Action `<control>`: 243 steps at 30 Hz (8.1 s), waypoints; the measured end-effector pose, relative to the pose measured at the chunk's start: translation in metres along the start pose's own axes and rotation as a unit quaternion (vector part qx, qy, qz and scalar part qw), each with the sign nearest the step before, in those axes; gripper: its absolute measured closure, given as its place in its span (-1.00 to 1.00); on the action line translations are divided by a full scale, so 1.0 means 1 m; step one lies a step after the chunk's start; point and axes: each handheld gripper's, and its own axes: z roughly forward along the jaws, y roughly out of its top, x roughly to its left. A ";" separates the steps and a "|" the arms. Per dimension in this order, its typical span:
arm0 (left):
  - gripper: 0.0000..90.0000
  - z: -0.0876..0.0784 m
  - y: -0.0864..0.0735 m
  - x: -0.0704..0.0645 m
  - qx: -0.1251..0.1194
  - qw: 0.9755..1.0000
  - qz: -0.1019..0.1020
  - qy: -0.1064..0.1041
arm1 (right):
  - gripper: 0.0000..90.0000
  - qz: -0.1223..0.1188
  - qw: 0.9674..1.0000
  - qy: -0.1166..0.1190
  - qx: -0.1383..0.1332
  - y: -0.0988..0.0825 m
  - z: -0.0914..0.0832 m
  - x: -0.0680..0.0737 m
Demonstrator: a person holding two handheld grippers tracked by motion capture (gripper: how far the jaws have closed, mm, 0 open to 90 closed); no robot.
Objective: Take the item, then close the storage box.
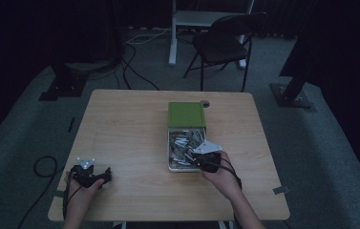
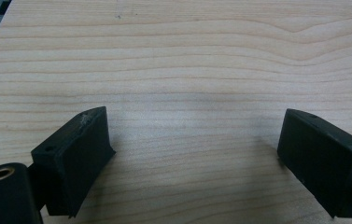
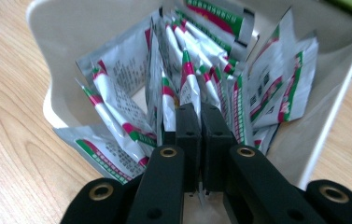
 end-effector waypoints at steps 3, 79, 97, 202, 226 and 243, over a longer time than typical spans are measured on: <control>-0.77 0.000 0.000 0.000 0.000 1.000 0.000 0.000 | 0.96 -0.001 1.000 0.000 -0.005 0.003 -0.004 -0.001; -0.77 0.000 0.000 0.000 0.000 1.000 0.000 0.000 | 0.99 0.196 0.972 -0.127 -0.028 -0.082 -0.070 -0.144; -0.77 0.000 0.000 0.000 0.000 1.000 0.000 0.000 | 0.98 0.200 0.962 -0.184 0.029 -0.111 -0.055 -0.154; -0.77 -0.002 -0.002 -0.003 0.000 1.000 0.014 -0.014 | -0.74 0.007 0.995 0.101 0.023 -0.127 -0.013 -0.047; -0.77 -0.008 -0.004 -0.017 -0.013 0.994 0.081 -0.078 | -0.70 0.029 0.994 0.101 0.016 -0.123 -0.015 -0.050; -0.77 -0.014 0.004 -0.058 -0.042 0.977 0.140 -0.156 | -0.71 0.070 0.994 0.077 -0.043 -0.108 -0.029 -0.062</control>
